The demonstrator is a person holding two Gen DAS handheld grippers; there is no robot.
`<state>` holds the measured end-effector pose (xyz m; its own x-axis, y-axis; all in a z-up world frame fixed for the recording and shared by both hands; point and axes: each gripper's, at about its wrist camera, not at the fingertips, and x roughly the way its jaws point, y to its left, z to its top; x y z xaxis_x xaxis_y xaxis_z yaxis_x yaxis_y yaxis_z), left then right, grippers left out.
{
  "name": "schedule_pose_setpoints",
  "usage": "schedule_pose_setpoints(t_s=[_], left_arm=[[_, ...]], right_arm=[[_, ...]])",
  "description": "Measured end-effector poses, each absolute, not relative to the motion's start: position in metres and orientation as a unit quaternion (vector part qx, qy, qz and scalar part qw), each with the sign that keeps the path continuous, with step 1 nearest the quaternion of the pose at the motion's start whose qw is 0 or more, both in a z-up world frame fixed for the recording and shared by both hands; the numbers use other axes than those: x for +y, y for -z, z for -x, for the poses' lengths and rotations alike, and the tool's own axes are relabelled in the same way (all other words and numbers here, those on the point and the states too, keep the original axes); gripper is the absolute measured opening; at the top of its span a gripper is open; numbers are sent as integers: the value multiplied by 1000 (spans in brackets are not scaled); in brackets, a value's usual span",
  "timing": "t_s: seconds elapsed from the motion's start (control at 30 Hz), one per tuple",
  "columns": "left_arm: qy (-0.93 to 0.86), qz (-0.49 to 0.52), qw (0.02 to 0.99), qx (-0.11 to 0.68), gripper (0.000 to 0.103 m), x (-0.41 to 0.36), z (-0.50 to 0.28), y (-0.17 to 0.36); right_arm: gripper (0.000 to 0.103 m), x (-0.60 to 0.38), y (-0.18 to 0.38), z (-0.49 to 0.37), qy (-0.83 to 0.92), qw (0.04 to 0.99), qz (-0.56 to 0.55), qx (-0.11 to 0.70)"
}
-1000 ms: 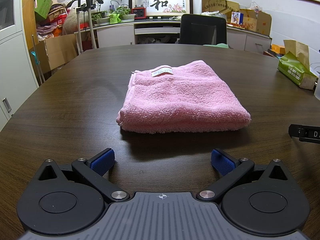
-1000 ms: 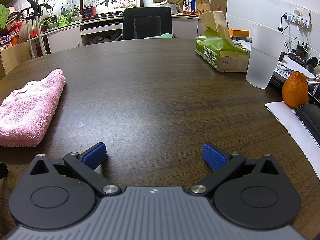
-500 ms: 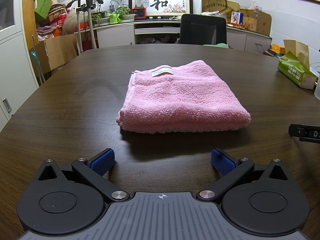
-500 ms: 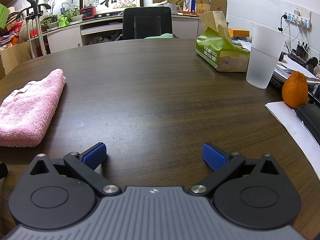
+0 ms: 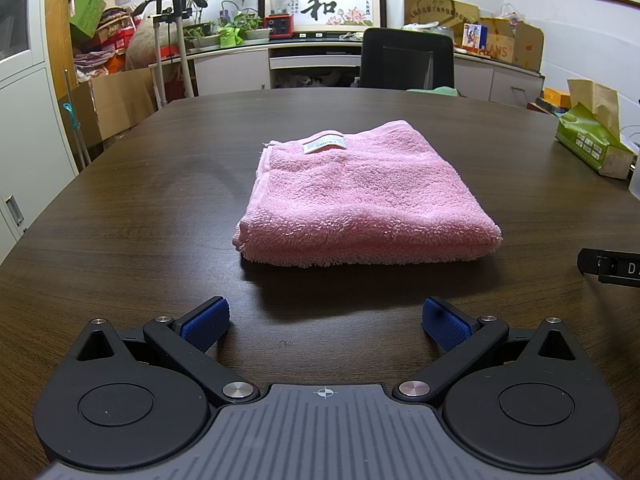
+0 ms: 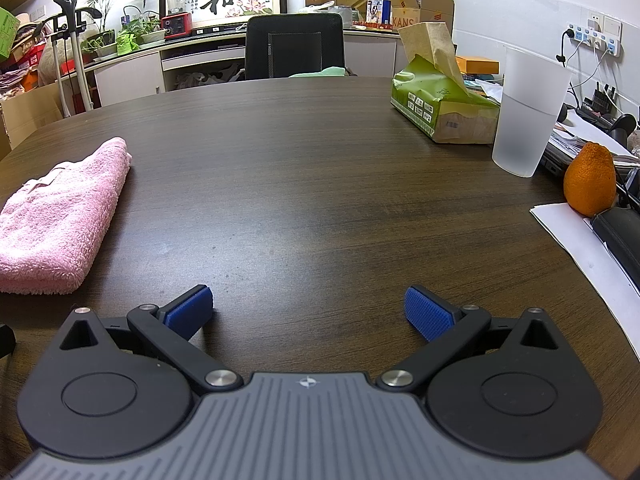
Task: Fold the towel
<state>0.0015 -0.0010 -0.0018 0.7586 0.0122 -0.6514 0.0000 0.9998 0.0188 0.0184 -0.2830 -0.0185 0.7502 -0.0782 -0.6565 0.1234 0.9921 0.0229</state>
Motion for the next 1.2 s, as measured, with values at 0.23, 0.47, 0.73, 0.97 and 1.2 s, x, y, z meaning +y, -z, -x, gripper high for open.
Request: schedule_pose_setpoints(t_s=[0.23, 0.47, 0.73, 0.97, 1.2], left_arm=[[-5, -8, 938, 347, 103, -2, -1, 2], [-6, -8, 938, 347, 103, -2, -1, 1], [-5, -8, 938, 347, 103, -1, -1, 1], [1, -9, 938, 347, 103, 0, 0, 1], [-15, -16, 939, 344, 103, 16, 2, 0]], right_arm=[[103, -283, 19, -18, 54, 935, -32, 349], [103, -282, 17, -18, 54, 935, -32, 349], [103, -283, 19, -21, 55, 935, -33, 349], [103, -287, 18, -21, 41, 936, -29, 349], [103, -287, 17, -20, 38, 936, -27, 350]])
